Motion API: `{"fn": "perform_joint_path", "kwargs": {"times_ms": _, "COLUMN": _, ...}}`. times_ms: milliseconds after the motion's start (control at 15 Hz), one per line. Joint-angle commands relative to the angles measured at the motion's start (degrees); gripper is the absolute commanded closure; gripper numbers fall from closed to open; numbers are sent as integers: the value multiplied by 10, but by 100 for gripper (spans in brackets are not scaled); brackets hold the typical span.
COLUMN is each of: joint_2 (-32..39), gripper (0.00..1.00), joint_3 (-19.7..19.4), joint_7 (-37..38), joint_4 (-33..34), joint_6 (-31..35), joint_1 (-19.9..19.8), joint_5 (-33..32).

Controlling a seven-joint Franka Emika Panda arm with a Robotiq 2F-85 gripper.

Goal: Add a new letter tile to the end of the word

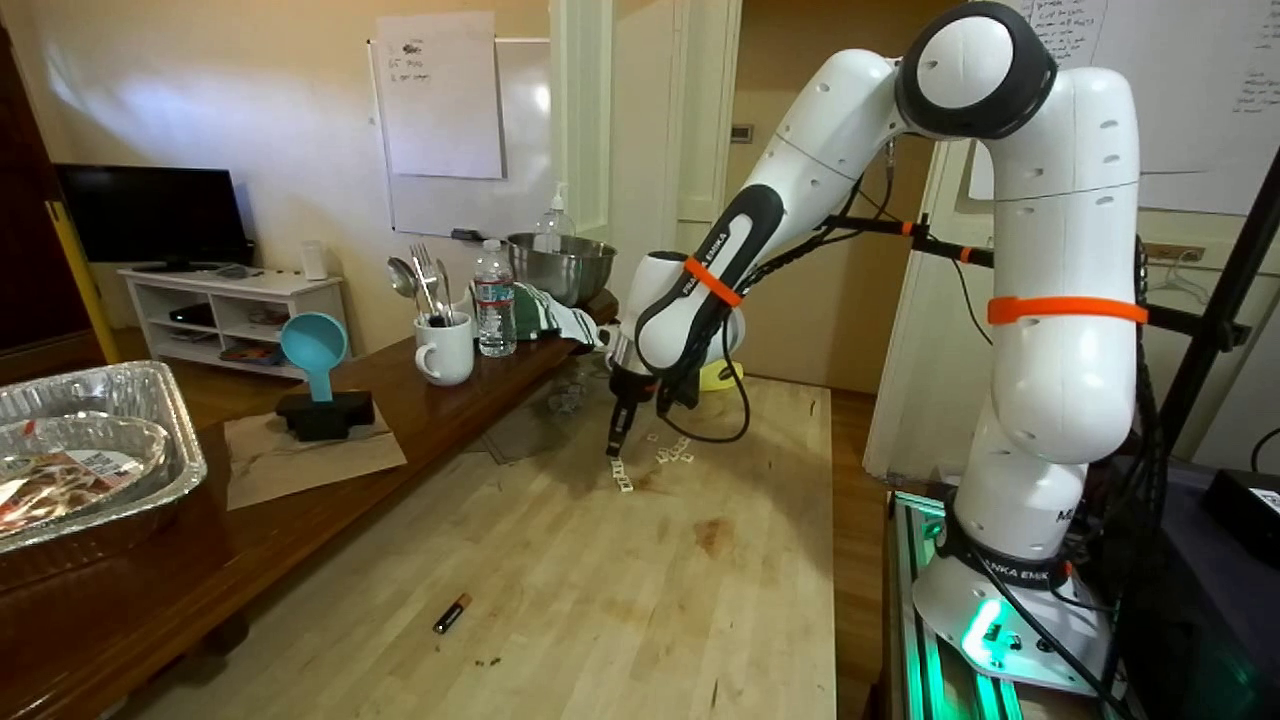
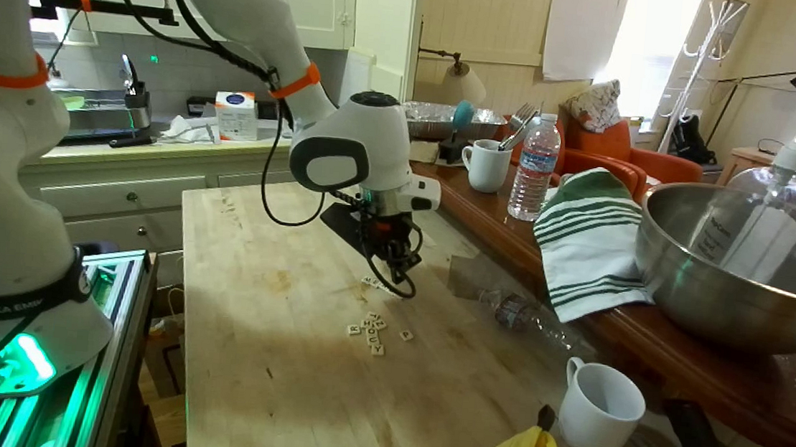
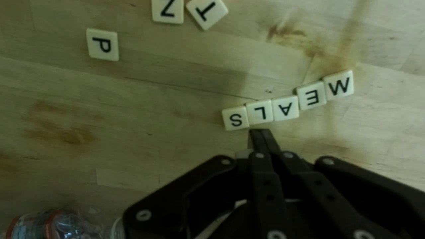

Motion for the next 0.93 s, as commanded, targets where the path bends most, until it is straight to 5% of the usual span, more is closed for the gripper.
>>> {"fn": "perform_joint_path", "kwargs": {"times_ms": 0, "joint_2": -32, "gripper": 100, "joint_3": 29, "joint_7": -41, "joint_4": -29, "joint_6": -11, "joint_1": -13, "joint_5": 24}}
{"fn": "perform_joint_path", "kwargs": {"times_ms": 67, "joint_2": -35, "gripper": 74, "joint_3": 32, "joint_7": -51, "joint_4": -29, "joint_6": -19, "joint_1": -12, "joint_5": 26}}
{"fn": "perform_joint_path", "kwargs": {"times_ms": 200, "joint_2": -39, "gripper": 68, "joint_3": 34, "joint_7": -65, "joint_4": -32, "joint_6": -25, "joint_1": -8, "joint_5": 29}}
{"fn": "perform_joint_path", "kwargs": {"times_ms": 800, "joint_2": -66, "gripper": 1, "joint_3": 17, "joint_7": -60, "joint_4": -53, "joint_6": -22, "joint_1": 9, "joint_5": 20}}
{"fn": "perform_joint_path", "kwargs": {"times_ms": 867, "joint_2": -70, "gripper": 0, "joint_3": 15, "joint_7": -60, "joint_4": -55, "joint_6": -24, "joint_1": 11, "joint_5": 19}}
